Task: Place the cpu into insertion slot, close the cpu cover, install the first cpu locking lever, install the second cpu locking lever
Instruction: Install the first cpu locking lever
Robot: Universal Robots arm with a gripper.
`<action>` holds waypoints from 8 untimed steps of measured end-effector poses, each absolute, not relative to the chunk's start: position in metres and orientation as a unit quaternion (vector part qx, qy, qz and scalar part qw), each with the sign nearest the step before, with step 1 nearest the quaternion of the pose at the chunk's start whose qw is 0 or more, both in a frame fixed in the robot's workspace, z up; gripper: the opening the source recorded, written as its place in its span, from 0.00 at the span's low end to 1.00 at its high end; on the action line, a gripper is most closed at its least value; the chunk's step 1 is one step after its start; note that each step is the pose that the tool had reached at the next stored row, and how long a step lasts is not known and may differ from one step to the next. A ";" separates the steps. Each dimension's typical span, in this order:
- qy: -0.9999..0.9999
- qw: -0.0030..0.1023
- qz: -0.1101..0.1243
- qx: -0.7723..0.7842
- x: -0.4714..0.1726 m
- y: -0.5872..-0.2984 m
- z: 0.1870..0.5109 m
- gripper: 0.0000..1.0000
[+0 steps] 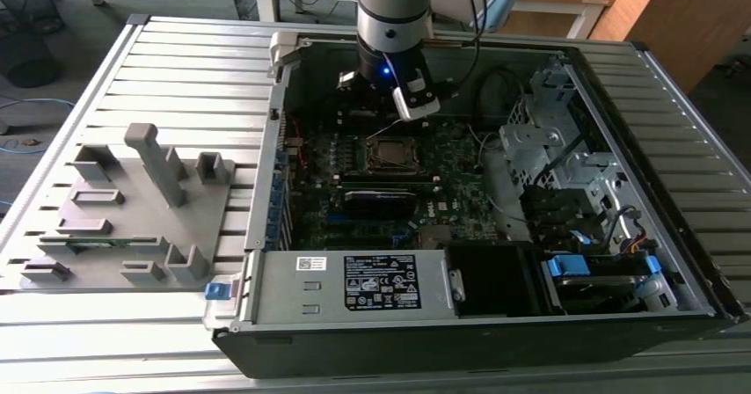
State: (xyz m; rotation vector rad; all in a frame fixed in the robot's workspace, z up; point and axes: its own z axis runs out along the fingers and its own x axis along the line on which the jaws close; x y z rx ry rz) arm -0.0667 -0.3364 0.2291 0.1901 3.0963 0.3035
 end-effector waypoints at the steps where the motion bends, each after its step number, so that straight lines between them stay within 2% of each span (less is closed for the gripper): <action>1: 0.993 0.012 0.097 0.061 -0.067 -0.336 0.229 0.11; 8: 0.993 0.017 0.098 0.061 -0.067 -0.336 0.227 0.11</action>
